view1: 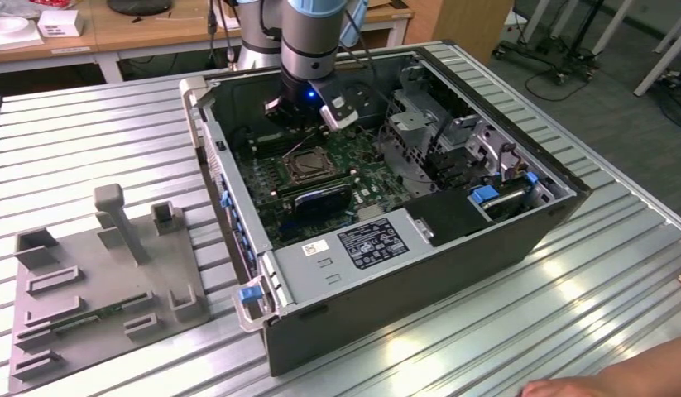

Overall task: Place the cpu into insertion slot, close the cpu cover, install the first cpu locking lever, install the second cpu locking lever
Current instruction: 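Install the first cpu locking lever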

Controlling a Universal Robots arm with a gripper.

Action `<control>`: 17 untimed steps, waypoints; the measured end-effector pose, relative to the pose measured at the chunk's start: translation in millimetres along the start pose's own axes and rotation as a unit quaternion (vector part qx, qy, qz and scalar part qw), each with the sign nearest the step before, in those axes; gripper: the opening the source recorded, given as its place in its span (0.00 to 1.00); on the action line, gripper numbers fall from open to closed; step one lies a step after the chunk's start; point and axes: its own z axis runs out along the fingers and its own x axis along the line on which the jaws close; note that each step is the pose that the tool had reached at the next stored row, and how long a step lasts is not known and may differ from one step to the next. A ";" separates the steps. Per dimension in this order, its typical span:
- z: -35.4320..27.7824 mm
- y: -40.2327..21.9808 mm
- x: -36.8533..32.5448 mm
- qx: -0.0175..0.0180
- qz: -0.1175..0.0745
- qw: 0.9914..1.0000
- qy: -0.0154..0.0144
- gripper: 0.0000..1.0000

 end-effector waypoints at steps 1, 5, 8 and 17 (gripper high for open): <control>0.1 0.0 0.0 0.000 0.000 1.000 0.000 0.10; 9.3 -2.6 0.1 0.000 0.000 1.000 0.000 0.10; 9.4 -2.6 0.1 0.000 0.000 1.000 0.000 0.10; 9.4 -2.5 -2.6 0.000 0.000 1.000 0.000 0.10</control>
